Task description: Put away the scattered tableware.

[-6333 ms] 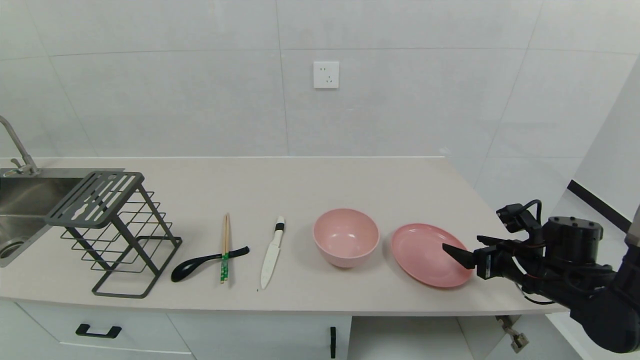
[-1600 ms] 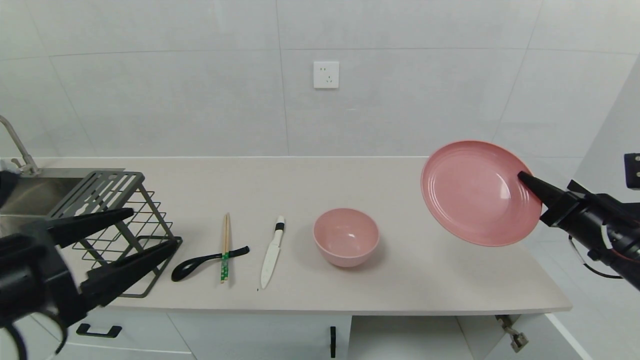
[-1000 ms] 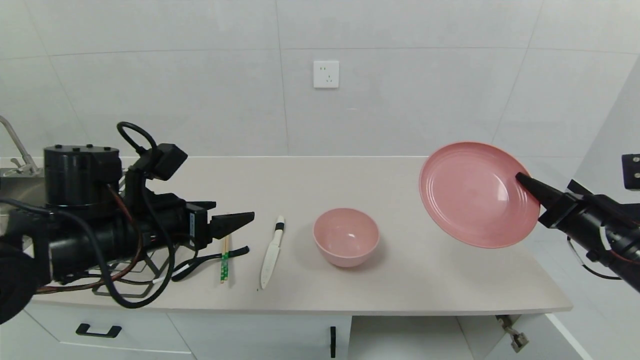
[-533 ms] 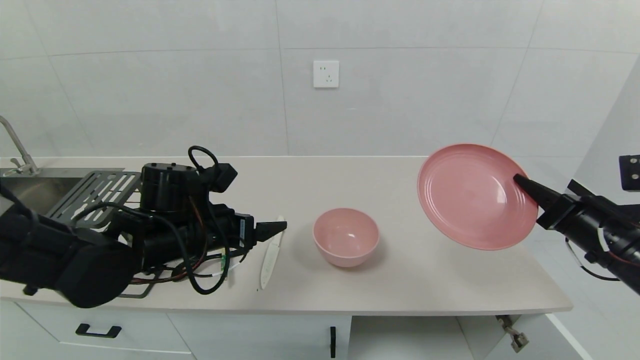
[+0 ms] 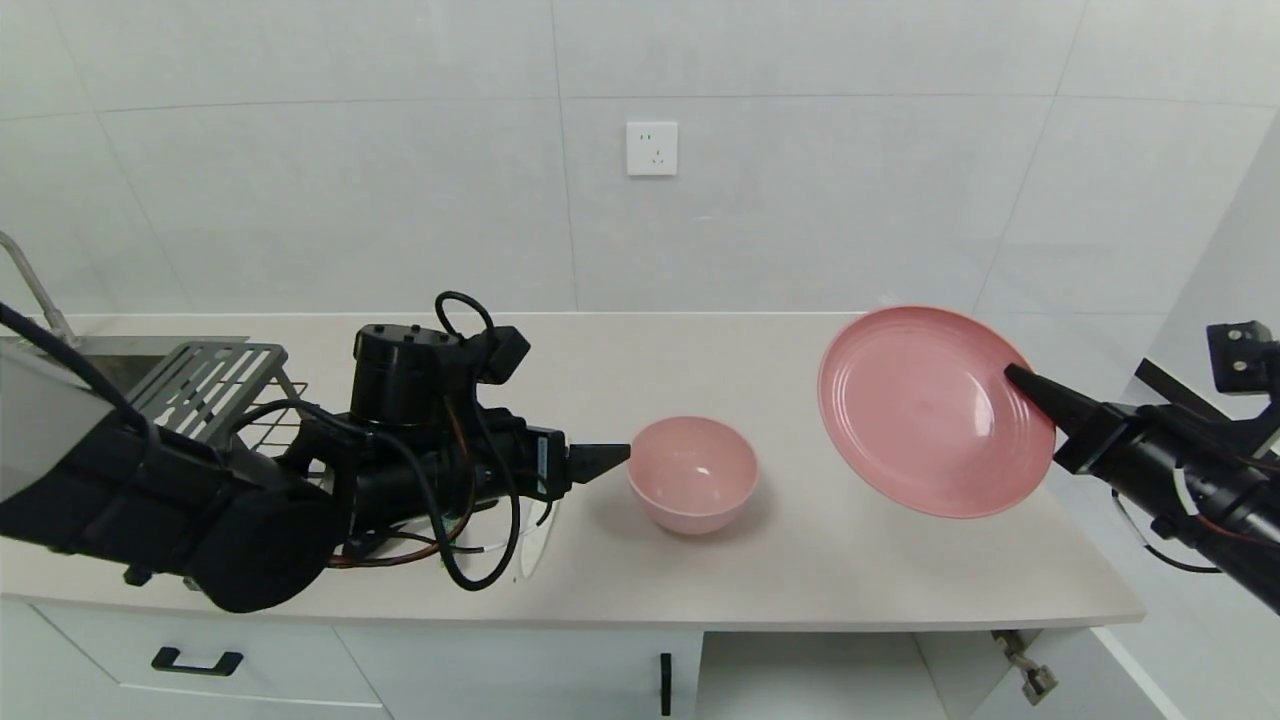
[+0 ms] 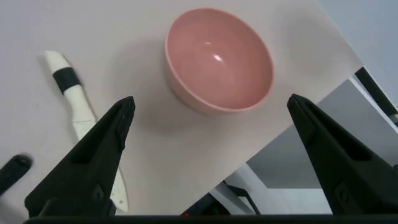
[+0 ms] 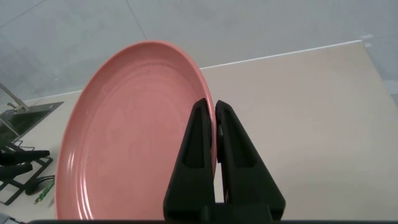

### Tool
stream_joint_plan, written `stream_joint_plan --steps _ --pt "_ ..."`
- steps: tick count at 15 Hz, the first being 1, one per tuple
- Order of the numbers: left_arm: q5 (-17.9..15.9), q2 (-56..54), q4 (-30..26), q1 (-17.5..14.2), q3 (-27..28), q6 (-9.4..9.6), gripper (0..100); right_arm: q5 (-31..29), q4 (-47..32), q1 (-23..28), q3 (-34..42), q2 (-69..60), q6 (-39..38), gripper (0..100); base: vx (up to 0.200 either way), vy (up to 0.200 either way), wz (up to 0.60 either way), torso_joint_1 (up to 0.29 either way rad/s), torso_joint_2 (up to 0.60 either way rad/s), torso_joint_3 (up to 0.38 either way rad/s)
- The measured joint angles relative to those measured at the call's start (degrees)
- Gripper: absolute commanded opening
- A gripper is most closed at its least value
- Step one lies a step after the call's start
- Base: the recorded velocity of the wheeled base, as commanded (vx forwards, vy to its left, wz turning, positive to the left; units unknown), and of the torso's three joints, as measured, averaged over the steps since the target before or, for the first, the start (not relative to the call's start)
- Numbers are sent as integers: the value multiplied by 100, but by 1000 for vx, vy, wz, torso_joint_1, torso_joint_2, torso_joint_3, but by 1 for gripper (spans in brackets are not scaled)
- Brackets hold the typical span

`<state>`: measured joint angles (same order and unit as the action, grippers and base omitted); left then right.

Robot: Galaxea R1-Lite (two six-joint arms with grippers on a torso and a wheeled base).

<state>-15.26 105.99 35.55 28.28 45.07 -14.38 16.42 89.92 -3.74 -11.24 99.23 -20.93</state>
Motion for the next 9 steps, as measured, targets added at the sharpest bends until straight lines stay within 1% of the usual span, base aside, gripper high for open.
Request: stream_joint_plan --steps 2,3,9 --pt "229 132 13 38 195 -22 100 0 2 -13 0 13 2 0 0 0 0 0 0 0" --pt "293 230 39 55 283 -22 100 0 0 -16 2 18 2 0 0 0 0 0 0 0" --pt "339 788 77 263 449 -11 100 0 0 -13 -20 94 2 0 0 0 0 0 0 0"
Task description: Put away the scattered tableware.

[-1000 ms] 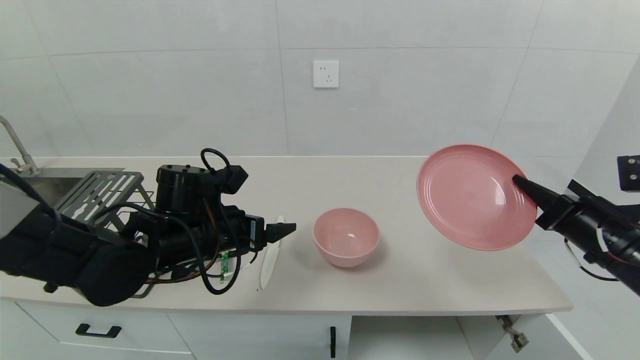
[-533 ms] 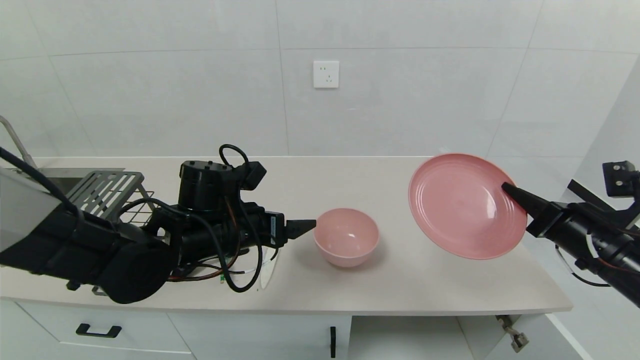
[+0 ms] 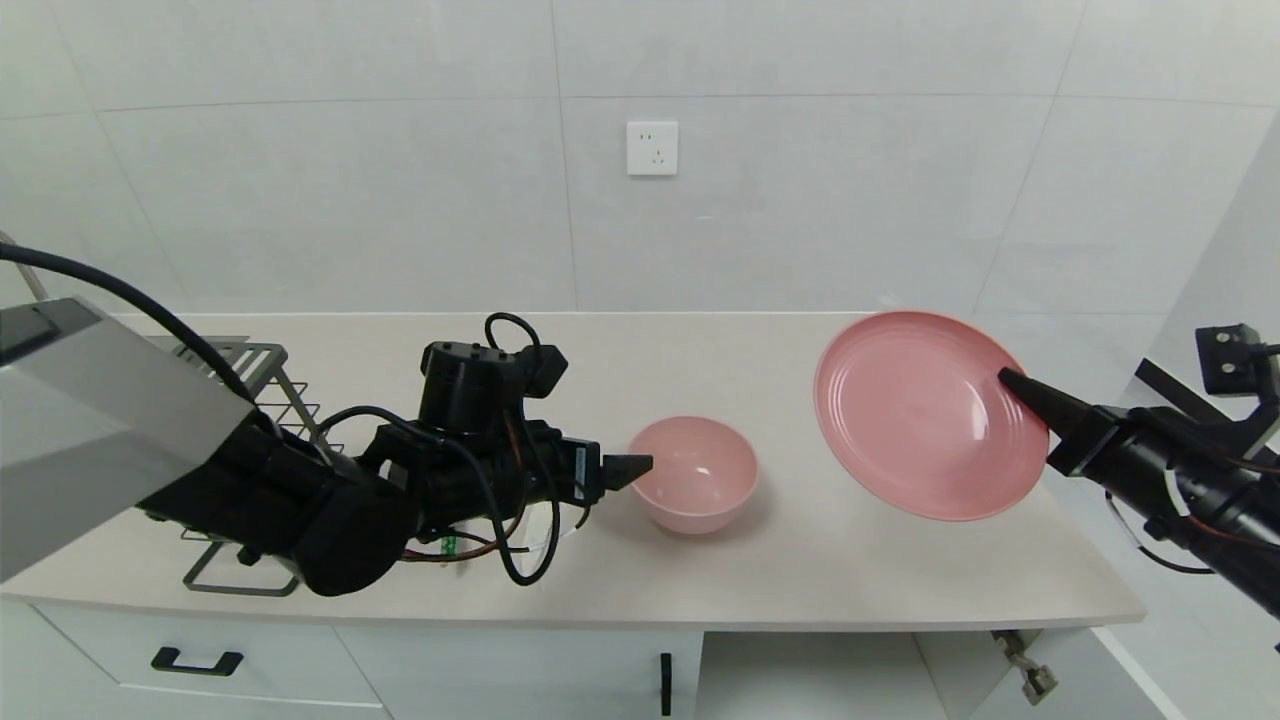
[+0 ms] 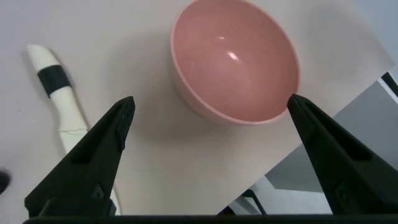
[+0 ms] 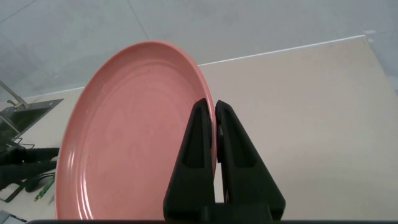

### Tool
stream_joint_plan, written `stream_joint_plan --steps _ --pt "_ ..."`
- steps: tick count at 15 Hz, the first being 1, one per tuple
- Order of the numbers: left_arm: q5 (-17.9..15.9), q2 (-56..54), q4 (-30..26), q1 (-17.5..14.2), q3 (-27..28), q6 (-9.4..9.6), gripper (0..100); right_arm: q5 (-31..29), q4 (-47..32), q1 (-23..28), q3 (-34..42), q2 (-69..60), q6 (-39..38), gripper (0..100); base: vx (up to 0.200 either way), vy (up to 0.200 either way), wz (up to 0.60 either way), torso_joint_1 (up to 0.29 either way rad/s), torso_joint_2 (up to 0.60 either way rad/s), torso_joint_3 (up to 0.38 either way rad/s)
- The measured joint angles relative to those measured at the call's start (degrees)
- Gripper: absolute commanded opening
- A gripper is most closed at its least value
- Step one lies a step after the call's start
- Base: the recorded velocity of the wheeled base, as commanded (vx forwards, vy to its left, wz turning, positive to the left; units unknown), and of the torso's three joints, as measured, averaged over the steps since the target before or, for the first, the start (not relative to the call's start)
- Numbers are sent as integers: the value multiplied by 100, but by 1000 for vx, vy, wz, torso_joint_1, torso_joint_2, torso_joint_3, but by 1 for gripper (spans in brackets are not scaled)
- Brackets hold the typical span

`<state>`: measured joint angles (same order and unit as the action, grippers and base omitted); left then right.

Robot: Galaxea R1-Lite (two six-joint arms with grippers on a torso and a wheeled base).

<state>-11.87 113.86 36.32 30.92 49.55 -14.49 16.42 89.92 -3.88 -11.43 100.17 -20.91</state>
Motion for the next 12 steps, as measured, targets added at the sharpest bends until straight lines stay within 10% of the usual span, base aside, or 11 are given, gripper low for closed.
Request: stream_joint_plan --steps 12 --pt "126 1407 -241 72 1458 -316 100 0 2 2 -30 66 -2 0 0 0 0 0 0 0"
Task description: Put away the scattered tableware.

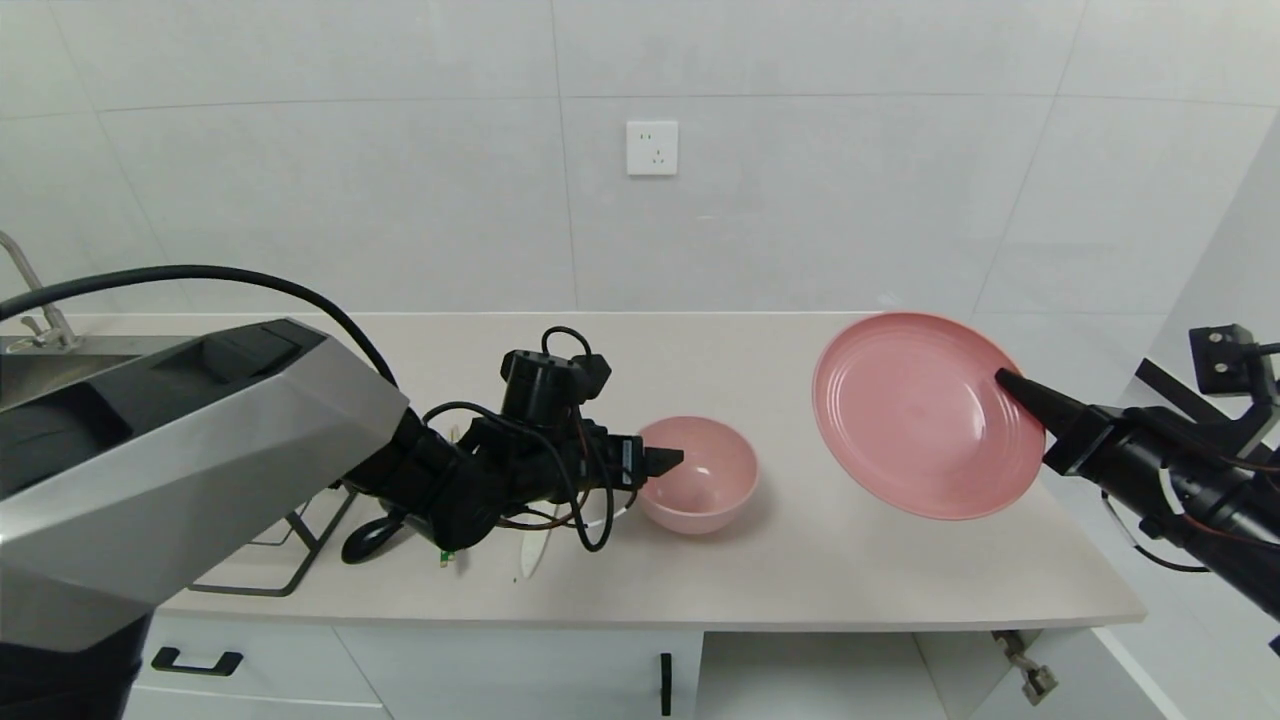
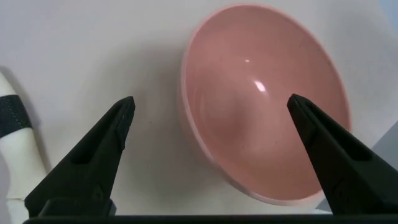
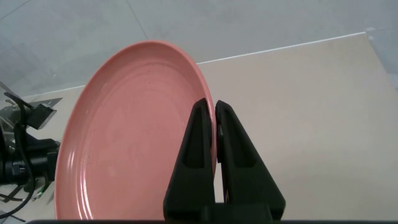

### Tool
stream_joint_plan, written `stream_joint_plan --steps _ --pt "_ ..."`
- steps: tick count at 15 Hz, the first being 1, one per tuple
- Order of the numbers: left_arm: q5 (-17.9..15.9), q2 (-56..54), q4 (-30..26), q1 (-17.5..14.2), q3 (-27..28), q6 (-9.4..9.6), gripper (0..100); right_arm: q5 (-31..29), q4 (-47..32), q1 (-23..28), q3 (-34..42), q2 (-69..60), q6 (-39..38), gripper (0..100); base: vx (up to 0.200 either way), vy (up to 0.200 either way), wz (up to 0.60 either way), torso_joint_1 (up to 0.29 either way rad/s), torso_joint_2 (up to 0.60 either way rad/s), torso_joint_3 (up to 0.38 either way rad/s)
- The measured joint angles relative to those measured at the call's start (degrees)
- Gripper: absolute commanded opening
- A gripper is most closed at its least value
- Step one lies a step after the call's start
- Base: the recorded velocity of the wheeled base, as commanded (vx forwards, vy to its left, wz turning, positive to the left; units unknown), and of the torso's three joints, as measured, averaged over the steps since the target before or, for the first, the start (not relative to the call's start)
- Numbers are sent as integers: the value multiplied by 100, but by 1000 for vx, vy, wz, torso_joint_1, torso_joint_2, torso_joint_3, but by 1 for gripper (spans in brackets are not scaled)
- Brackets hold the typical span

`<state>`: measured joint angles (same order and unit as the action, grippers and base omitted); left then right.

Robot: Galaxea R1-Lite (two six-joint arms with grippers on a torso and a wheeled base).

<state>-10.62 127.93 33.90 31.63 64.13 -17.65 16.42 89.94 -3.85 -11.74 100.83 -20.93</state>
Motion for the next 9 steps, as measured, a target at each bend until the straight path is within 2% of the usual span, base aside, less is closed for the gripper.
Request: stream_joint_plan --steps 6,7,9 --pt "6 208 -7 87 -22 -5 100 -2 0 2 2 -4 2 0 0 0 0 0 0 0" --pt "22 232 -7 89 -38 -2 0 0 0 0 2 -6 2 0 0 0 0 0 0 0" --pt "26 272 6 150 -94 -2 0 0 -2 2 0 -9 2 0 0 0 0 0 0 0"
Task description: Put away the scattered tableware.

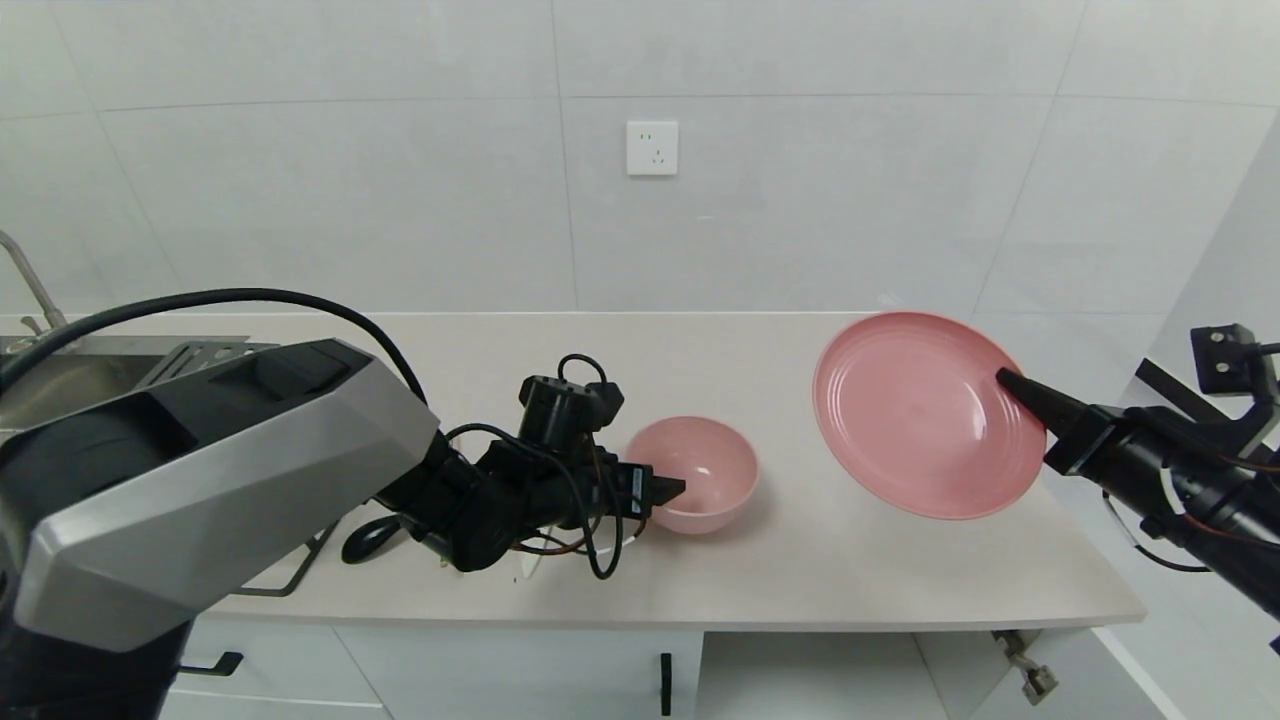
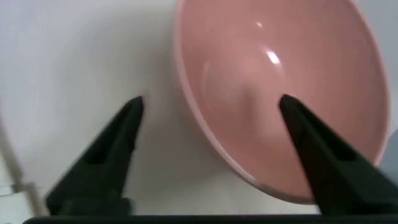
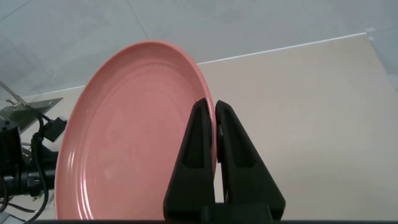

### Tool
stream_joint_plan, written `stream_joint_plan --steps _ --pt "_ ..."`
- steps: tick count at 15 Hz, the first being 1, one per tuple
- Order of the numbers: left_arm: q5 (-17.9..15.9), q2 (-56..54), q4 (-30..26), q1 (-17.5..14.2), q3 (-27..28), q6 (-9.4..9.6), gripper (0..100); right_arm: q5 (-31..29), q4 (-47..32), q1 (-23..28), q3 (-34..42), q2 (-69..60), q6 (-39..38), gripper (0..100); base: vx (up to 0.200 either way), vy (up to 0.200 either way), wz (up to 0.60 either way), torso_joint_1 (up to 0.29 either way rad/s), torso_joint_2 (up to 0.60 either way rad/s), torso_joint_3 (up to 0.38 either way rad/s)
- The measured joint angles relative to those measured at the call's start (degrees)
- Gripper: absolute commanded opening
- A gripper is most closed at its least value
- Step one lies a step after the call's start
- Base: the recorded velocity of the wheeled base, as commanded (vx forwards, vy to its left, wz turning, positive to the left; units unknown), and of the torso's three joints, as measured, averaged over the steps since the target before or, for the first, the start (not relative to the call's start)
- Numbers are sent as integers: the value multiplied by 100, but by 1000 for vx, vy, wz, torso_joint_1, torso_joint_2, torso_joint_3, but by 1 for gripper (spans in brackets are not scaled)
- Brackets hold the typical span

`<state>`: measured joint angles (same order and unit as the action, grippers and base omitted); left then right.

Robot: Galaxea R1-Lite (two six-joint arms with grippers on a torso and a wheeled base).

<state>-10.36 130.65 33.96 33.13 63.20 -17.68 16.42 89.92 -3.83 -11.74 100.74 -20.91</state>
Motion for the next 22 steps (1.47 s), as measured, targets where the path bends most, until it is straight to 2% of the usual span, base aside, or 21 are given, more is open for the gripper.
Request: stream_joint_plan --steps 7,8,10,12,16,18,21,22 --pt "221 -146 312 -6 -168 60 0 0 0 17 -7 5 0 0 0 0 0 0 0 0" --pt "254 -215 402 -17 -210 151 0 0 -1 17 -39 5 0 0 0 0 0 0 0 0" --pt "323 -521 780 -78 -394 553 0 -2 -1 24 -118 6 0 0 0 0 0 0 0 0" --pt "339 -986 1070 -130 -746 802 0 0 5 11 -135 2 0 0 0 0 0 0 0 0" --pt "2 -2109 1601 -157 -1918 853 0 7 -1 -9 -112 -61 49 0 0 0 0 0 0 0" --pt "-72 -2580 2677 -139 -2879 758 0 7 2 -2 -113 -171 384 0 0 0 0 0 0 0" --pt "-90 -2944 5171 -172 -4398 418 0 5 2 -27 -83 -374 600 0 0 0 0 0 0 0" --pt "-94 -3018 5471 -205 -4774 315 0 2 2 -33 -79 -439 611 0 0 0 0 0 0 0"
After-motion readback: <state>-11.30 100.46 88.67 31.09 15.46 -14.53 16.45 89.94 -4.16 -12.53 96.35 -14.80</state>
